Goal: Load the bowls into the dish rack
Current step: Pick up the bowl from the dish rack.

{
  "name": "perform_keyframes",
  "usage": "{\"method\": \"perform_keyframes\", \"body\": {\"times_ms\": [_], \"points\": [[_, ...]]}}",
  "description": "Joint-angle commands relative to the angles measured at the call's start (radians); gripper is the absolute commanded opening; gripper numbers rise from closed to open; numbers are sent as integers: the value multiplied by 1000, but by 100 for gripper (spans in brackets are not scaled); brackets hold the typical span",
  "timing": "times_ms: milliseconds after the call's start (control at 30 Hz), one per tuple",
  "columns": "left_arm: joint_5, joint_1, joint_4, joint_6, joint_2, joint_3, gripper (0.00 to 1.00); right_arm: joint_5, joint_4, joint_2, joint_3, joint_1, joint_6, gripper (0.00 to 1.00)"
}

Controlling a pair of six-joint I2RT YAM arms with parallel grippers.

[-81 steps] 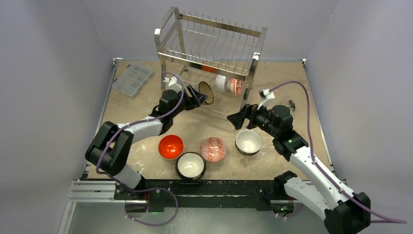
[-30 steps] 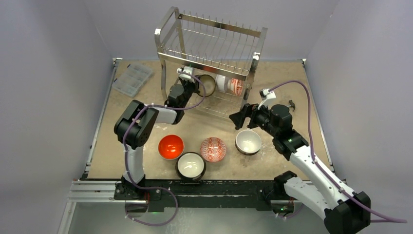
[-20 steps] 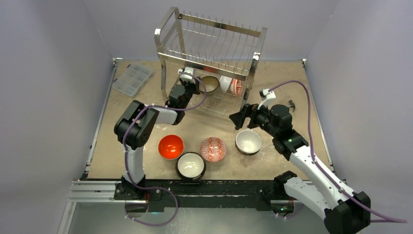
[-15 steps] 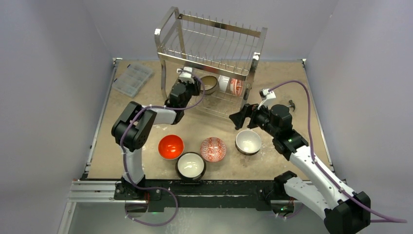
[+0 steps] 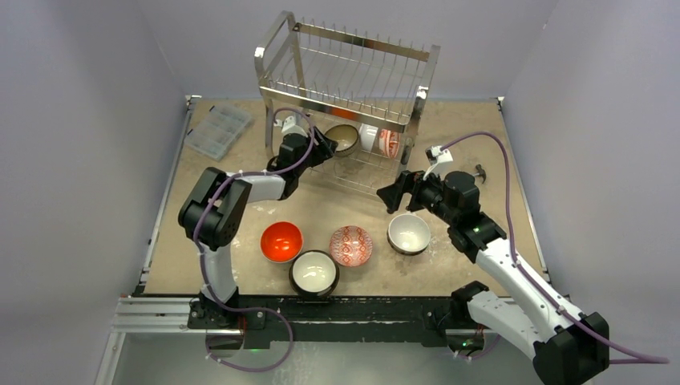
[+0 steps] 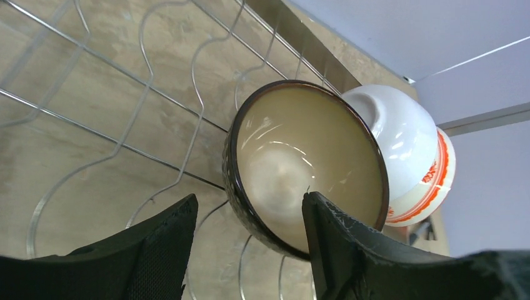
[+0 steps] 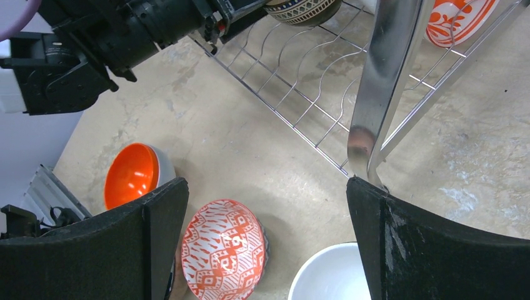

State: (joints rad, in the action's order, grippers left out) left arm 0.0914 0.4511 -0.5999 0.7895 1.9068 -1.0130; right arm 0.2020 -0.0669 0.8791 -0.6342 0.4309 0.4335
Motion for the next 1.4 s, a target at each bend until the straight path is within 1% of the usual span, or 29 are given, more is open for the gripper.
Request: {"method": "perform_keyframes", "body": {"times_ms": [0,100,200,267,333,433,633,767,900,1067,1133,1267,1367], "points": [[-139,-19,-3,223,69,-62,60,13,-35,-3,-41,2,-9,99],[-187,-27,-39,297,104,-77,51,11,-32,-8,-43,2,-9,99],[-231,-30,-48,332,124,-89,37,7,-27,-13,-45,2,-11,99],[-232,-34,-47,349,117,-79,25,7,-24,-14,-47,2,-13,99],[-221,-37,-47,358,93,-54,16,9,-26,-14,-47,2,-11,99],[-196,-41,-52,377,51,-2,10,15,-29,-14,-45,3,-8,99],[-208,-42,-90,363,-37,84,4,34,-38,-12,-42,2,1,99],[-224,-40,-102,315,-110,131,0,56,-51,-14,-42,2,16,99],[-250,-29,-84,249,-193,170,0,90,-70,-14,-41,2,36,99],[-271,2,-88,202,-280,239,0,130,-97,-13,-38,2,60,99],[-284,10,-94,195,-302,260,0,139,-102,-12,-37,2,68,99],[-343,23,-160,185,-331,293,0,151,-109,-16,-33,2,79,98],[-382,24,-140,158,-352,277,0,157,-110,-21,-32,2,86,96]]}}
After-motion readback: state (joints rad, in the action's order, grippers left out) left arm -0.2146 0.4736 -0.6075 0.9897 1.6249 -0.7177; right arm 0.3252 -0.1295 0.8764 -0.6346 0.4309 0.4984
